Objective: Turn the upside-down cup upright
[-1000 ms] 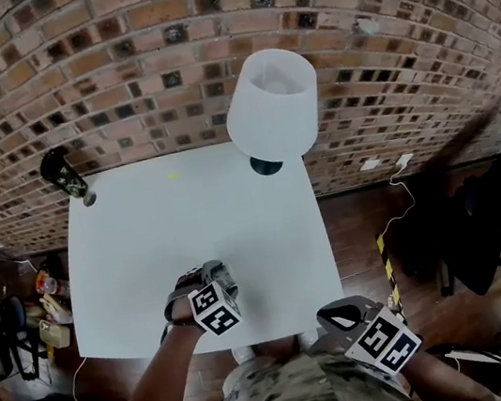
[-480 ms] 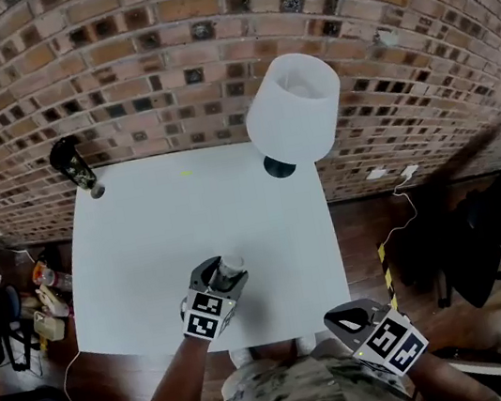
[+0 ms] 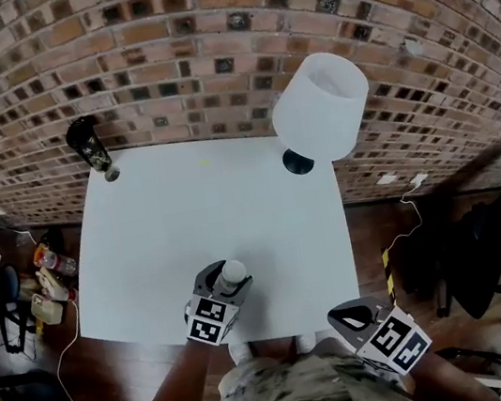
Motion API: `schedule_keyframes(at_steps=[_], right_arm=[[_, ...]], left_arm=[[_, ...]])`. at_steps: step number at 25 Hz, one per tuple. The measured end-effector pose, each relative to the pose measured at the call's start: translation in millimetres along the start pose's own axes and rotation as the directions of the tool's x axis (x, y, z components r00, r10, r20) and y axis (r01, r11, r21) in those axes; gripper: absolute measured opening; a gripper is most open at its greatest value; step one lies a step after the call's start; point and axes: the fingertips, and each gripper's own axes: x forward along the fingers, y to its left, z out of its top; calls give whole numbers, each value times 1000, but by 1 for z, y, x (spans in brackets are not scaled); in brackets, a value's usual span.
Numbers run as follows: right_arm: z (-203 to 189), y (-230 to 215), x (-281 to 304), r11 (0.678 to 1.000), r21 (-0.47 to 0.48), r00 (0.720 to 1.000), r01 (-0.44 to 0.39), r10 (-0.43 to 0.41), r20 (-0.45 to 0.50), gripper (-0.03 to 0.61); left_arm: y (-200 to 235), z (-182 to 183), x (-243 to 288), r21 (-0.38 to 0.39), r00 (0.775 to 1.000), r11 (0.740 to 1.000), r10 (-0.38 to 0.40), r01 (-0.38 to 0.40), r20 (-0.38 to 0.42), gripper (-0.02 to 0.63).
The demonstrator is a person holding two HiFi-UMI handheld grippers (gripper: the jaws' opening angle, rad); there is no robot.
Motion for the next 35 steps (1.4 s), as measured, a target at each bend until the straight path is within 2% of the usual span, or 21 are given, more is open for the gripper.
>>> schedule_keyframes(at_steps=[3, 8, 9, 11, 14, 19, 21, 24, 26, 29, 35], right_arm=[[3, 4, 3, 1000, -8, 1000, -1, 1, -3, 3], [5, 11, 6, 1000, -1, 1000, 11, -11, -10, 3], [6, 12, 6, 1000, 6, 1000, 17, -17, -7, 3], [8, 13, 7, 999, 20, 1000, 29, -29, 6, 3], [7, 17, 7, 998, 52, 999, 42, -43, 25, 9], [-3, 23, 6, 996, 82, 998, 47, -51, 42, 23], [-10, 26, 4, 998, 63, 999, 30, -33, 44, 25], [-18, 33, -5, 1000, 12, 998, -11, 10, 67, 26], [-25, 36, -17, 999, -26, 995, -33, 35, 95, 26], [-46, 36, -40, 995, -74, 987, -71, 81, 140, 26], [-125, 42, -93, 970, -157, 965, -184, 208, 157, 26]], left_arm=[[1, -7, 0, 25, 1000, 1000, 1, -1, -14, 293], [-2, -9, -1, 10, 999, 1000, -28, 28, -16, 296], [-3, -9, 0, 11, 999, 999, -40, 40, -16, 303], [-5, -7, -1, 24, 998, 998, -58, 58, -12, 361], [-10, -6, -10, 68, 998, 995, -70, 70, -4, 381], [-19, 1, -46, 151, 997, 986, -76, 71, 22, 402], [-25, 0, -70, 140, 998, 989, -57, 53, 26, 402], [-45, -8, -112, 138, 1000, 990, -17, 19, -14, 400], [-69, -9, -139, 105, 1000, 994, 5, -2, -20, 400], [-116, -3, -173, 3, 998, 998, 69, -69, 8, 391], [-256, 27, -228, -156, 959, 954, 271, -256, 79, 351]])
